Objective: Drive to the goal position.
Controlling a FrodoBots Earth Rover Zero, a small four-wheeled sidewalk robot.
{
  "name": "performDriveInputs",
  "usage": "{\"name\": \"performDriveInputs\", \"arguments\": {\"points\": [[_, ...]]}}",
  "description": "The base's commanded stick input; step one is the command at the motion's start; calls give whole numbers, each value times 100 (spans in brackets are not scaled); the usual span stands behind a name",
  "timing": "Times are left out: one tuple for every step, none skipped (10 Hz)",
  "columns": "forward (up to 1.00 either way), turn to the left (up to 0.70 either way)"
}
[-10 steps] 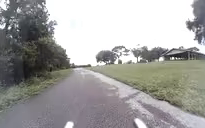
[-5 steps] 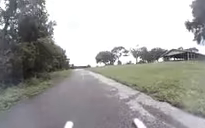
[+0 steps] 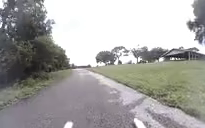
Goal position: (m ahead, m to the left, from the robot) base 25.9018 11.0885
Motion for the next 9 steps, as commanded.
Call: {"name": "performDriveInputs", "arguments": {"points": [[70,0],[70,0],[70,0],[70,0],[70,0],[70,0],[70,0],[70,0],[70,0]]}}
